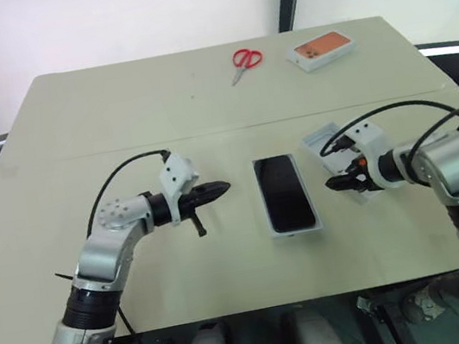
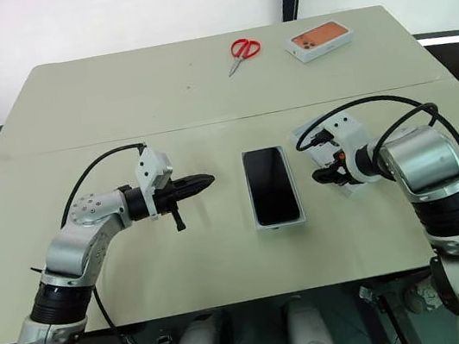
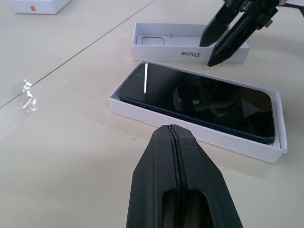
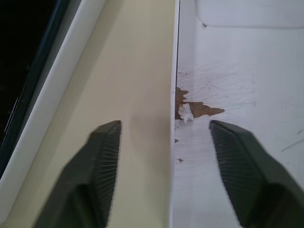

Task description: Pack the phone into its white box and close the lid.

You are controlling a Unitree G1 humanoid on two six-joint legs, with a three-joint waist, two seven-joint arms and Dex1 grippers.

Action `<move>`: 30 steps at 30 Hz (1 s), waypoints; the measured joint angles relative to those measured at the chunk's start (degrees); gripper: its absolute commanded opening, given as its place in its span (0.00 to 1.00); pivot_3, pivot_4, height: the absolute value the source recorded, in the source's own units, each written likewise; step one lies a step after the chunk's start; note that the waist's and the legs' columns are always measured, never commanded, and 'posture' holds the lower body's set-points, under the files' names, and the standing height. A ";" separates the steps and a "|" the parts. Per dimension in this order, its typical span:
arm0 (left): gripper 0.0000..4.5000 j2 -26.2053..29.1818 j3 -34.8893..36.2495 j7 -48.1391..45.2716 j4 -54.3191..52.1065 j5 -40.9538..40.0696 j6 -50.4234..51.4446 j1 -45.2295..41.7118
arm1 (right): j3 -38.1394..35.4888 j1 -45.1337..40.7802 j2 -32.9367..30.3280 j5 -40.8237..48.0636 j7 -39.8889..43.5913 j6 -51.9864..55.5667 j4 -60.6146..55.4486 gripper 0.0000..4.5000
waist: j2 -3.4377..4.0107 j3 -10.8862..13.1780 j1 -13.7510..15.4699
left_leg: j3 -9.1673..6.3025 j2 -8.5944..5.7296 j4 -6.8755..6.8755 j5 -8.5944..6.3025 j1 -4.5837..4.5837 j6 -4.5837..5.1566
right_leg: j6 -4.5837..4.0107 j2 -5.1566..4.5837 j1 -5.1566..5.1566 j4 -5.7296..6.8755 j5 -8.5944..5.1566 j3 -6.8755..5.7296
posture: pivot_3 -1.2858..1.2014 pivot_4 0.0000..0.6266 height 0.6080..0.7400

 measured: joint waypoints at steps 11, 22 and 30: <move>0.00 -1.69 0.01 2.14 -0.22 -0.18 -0.10 2.25 | -7.96 -5.69 4.02 5.03 -6.12 4.94 4.94 0.01 | 0.02 0.01 -0.16 | 0.03 0.01 -0.01 0.00 0.01 0.00 | 0.00 0.05 -0.04 0.06 0.00 0.01 | 0.52 0.24 1.00; 0.00 -1.67 6.41 7.09 6.73 -0.17 -0.34 2.19 | -20.77 -10.57 3.76 72.84 -33.45 1.19 12.30 0.01 | -0.01 0.01 -0.15 | 0.02 0.12 -0.01 -0.01 0.00 0.04 | 0.00 0.06 0.00 0.05 0.00 -0.02 | 0.52 0.24 1.00; 0.00 -2.00 7.73 9.12 10.27 0.20 -1.73 -0.36 | -8.31 10.04 23.32 100.32 -67.19 -23.36 -4.95 0.01 | 0.00 0.03 -0.50 | 0.04 0.13 0.02 -0.02 -0.07 0.07 | 0.02 0.10 -0.14 0.16 0.00 0.02 | 0.52 0.24 1.00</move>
